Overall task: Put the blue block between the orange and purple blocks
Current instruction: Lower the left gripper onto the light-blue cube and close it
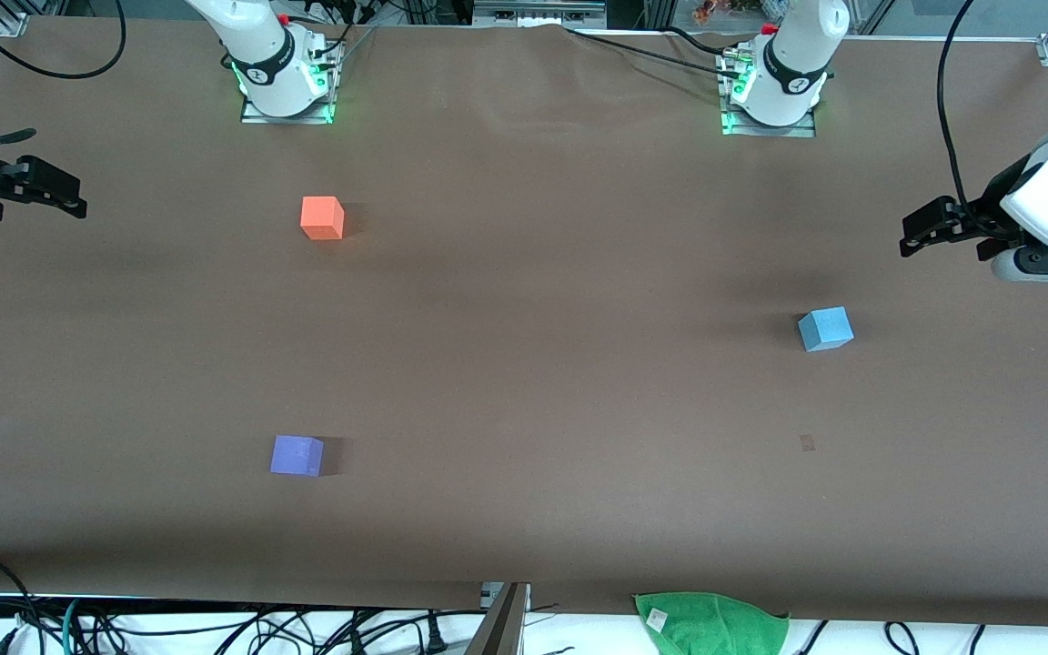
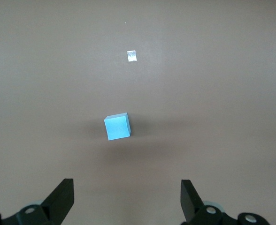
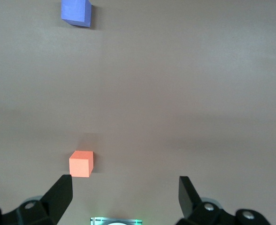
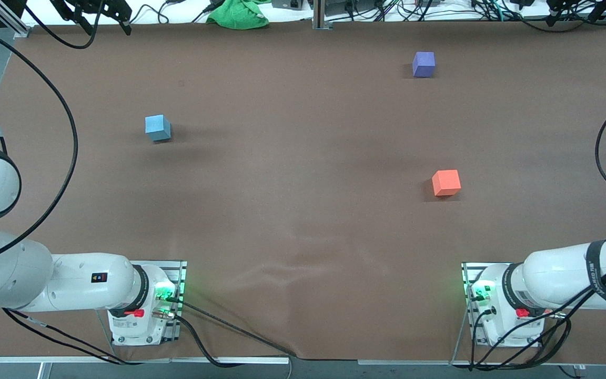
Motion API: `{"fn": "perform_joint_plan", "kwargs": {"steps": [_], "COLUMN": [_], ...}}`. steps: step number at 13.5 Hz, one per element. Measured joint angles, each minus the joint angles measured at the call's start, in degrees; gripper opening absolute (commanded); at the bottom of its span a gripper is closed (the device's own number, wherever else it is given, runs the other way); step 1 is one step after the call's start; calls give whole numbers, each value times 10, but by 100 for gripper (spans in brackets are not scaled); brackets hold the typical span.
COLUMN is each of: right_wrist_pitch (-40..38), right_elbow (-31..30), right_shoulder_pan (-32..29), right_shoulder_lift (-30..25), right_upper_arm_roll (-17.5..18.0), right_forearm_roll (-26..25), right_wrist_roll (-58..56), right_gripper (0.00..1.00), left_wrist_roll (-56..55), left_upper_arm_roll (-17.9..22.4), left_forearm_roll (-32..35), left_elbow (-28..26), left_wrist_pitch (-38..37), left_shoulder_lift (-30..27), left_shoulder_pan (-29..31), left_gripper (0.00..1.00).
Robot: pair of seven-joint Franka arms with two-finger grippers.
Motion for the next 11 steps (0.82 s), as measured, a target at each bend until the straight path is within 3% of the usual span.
{"fn": "perform_joint_plan", "kwargs": {"steps": [6,11], "right_wrist_pitch": [0,0], "right_elbow": [0,0], "right_shoulder_pan": [0,0], "right_shoulder_lift": [0,0], "right_upper_arm_roll": [0,-1], "right_forearm_roll": [0,2], "right_wrist_roll": [0,0], "right_gripper": [100,100], "left_wrist_roll": [-11,-16], "left_upper_arm_roll": [1,4], "left_forearm_roll": [0,0], "left_elbow": [-16,-107], "left_wrist_pitch": [15,167], "left_shoulder_lift": [23,122], "left_shoulder_pan": [5,43], "left_gripper": [100,100]}}
